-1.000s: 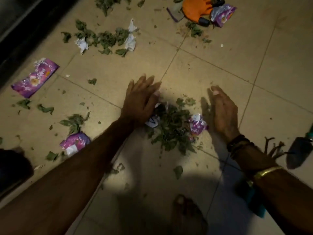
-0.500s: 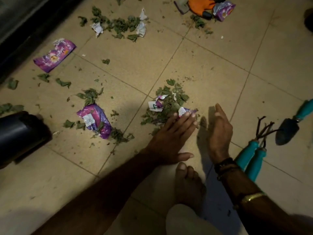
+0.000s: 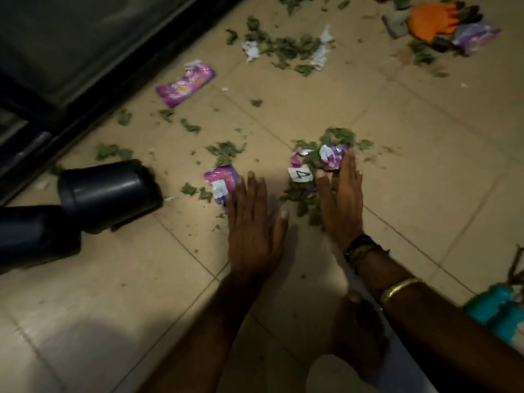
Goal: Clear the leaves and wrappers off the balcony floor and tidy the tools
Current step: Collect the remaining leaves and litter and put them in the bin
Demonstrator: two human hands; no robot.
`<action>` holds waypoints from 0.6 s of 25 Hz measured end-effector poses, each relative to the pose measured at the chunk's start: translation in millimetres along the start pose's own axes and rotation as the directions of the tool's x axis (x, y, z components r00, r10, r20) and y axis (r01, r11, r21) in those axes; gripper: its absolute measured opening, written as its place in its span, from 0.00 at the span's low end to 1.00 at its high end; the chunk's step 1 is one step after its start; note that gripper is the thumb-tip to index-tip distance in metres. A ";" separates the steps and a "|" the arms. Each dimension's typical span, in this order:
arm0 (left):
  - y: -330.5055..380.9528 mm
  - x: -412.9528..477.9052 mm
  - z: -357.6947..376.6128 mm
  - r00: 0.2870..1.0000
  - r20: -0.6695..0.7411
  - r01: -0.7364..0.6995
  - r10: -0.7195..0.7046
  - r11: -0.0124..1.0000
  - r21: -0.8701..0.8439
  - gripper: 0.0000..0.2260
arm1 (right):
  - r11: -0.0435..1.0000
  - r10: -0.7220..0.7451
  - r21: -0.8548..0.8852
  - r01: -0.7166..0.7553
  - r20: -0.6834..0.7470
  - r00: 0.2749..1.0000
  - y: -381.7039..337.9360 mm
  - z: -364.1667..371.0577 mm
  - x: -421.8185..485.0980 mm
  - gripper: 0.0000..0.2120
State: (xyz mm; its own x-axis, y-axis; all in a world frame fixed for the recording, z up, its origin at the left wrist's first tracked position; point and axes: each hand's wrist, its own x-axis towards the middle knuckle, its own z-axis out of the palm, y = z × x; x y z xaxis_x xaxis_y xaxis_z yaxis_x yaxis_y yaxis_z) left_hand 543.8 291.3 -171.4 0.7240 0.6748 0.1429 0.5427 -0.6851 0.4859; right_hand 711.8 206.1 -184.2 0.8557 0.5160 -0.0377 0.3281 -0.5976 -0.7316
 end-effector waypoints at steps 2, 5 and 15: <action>-32.3 -17.4 -12.0 0.987 -0.059 0.142 -0.147 0.987 -0.080 0.32 | 0.987 -0.097 0.124 0.098 -0.018 0.995 -9.8 1.0 14.2 0.38; -62.4 -16.3 -15.3 0.891 -0.097 0.440 -0.444 0.896 -0.064 0.36 | 0.995 0.065 0.085 -0.049 -0.196 0.978 7.2 -15.4 50.6 0.43; -68.7 47.3 -102.2 0.936 -0.211 0.310 -0.281 0.944 0.116 0.31 | 0.992 -0.030 0.129 0.015 0.119 0.992 -10.8 15.3 24.7 0.41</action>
State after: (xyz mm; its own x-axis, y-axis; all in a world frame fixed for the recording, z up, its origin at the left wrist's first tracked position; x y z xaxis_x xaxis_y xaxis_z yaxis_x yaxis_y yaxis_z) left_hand 497.2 398.3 -109.9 0.4354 0.8823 0.1789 0.7855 -0.4694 0.4032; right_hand 723.2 234.7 -187.6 0.7918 0.6033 -0.0959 0.2868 -0.5058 -0.8135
